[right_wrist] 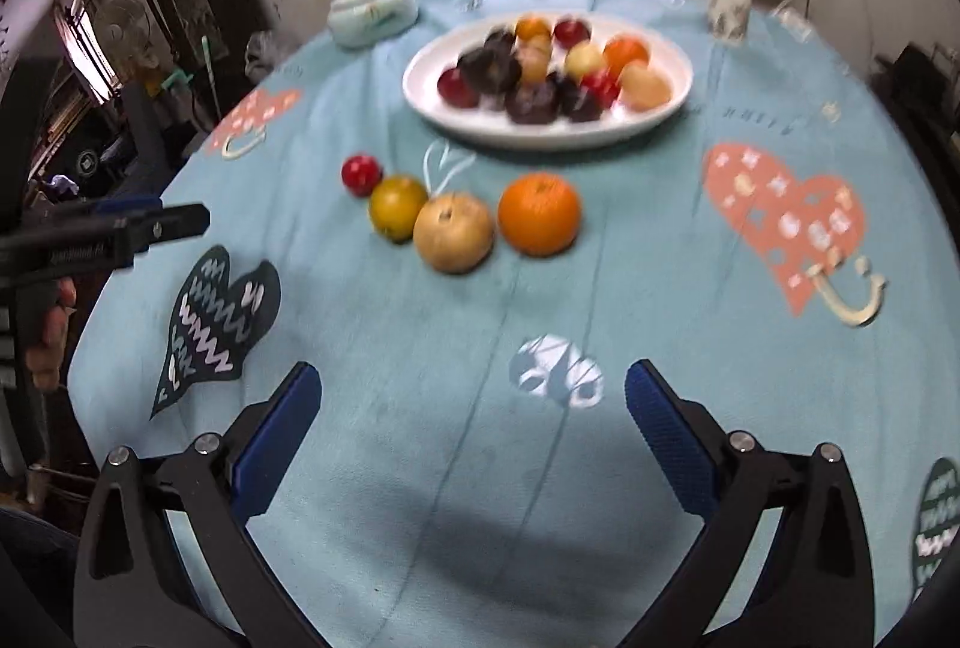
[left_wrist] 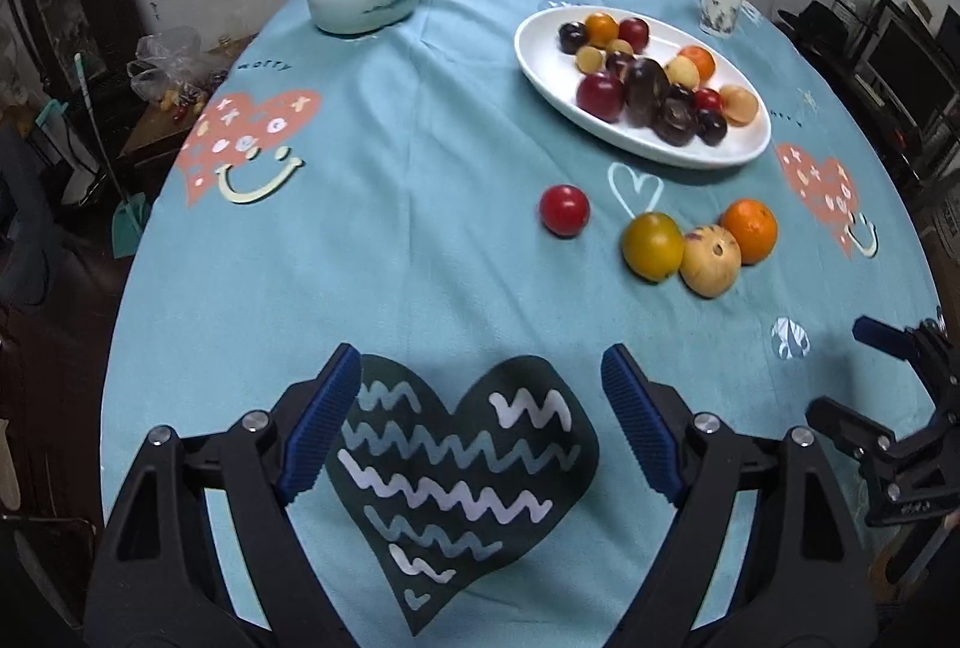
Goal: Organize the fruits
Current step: 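Withdraw both tools from the plate toward the loose fruits, then grasp the tangerine with the right tool while the left tool grasps a tan pear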
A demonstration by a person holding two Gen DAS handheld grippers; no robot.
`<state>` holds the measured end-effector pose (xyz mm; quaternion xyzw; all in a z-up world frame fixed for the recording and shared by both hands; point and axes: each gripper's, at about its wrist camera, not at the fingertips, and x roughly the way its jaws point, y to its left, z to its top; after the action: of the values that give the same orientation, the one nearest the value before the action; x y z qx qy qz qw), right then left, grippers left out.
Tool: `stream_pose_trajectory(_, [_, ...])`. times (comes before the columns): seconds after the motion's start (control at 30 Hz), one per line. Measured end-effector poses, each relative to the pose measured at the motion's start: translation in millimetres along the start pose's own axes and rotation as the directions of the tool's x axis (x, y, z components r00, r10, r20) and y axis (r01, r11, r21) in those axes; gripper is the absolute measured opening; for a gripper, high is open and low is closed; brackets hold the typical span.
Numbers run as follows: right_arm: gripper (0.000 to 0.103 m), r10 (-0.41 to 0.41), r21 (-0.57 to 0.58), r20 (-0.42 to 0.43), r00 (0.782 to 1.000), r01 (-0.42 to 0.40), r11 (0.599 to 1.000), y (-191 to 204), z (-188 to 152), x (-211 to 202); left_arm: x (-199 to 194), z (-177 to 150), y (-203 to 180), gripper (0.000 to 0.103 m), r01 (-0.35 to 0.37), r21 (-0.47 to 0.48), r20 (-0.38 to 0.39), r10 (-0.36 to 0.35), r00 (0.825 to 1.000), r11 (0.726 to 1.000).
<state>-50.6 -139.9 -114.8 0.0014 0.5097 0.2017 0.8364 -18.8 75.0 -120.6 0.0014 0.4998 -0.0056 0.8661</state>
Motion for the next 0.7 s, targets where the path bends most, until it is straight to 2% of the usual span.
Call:
stream_pose_trajectory(0.07, [0.101, -0.021, -0.013, -0.006, 1.000, 0.021, 1.000, -1, 3, 4, 1, 2, -5, 0.084, 0.016, 0.011, 0.000, -0.016, 1.000, 1.000])
stream_pose_trajectory(0.17, [0.094, -0.058, -0.029, 0.006, 0.998, 0.058, 0.998, -5, 11, 9, 3, 7, -11, 0.084, 0.036, 0.018, -0.001, -0.036, 0.999, 0.999])
stream_pose_trajectory(0.23, [0.084, -0.086, -0.039, 0.007, 0.996, 0.086, 0.996, -11, 20, 16, 6, 11, -14, 0.084, 0.043, 0.019, -0.010, -0.043, 0.999, 0.999])
stream_pose_trajectory(0.33, [0.079, -0.120, -0.057, 0.009, 0.993, 0.120, 0.991, -23, 33, 29, 11, 11, -15, 0.084, 0.044, 0.017, -0.028, -0.043, 0.999, 0.999])
stream_pose_trajectory(0.43, [0.078, -0.159, -0.128, 0.004, 0.987, 0.158, 0.979, -29, 44, 44, 14, 10, -13, 0.085, 0.043, -0.002, -0.046, -0.043, 0.998, 0.999])
stream_pose_trajectory(0.6, [0.072, -0.157, -0.329, -0.012, 0.988, 0.144, 0.933, -22, 58, 68, 17, 6, -10, 0.086, 0.037, -0.030, -0.070, -0.039, 0.997, 0.999])
stream_pose_trajectory(0.67, [0.067, -0.138, -0.379, -0.032, 0.990, 0.116, 0.918, -20, 64, 76, 18, 4, -11, 0.086, 0.038, -0.045, -0.079, -0.042, 0.996, 0.998])
stream_pose_trajectory(0.7, [0.058, -0.106, -0.404, -0.064, 0.992, 0.072, 0.912, -19, 69, 82, 18, 4, -12, 0.086, 0.036, -0.051, -0.082, -0.040, 0.996, 0.998])
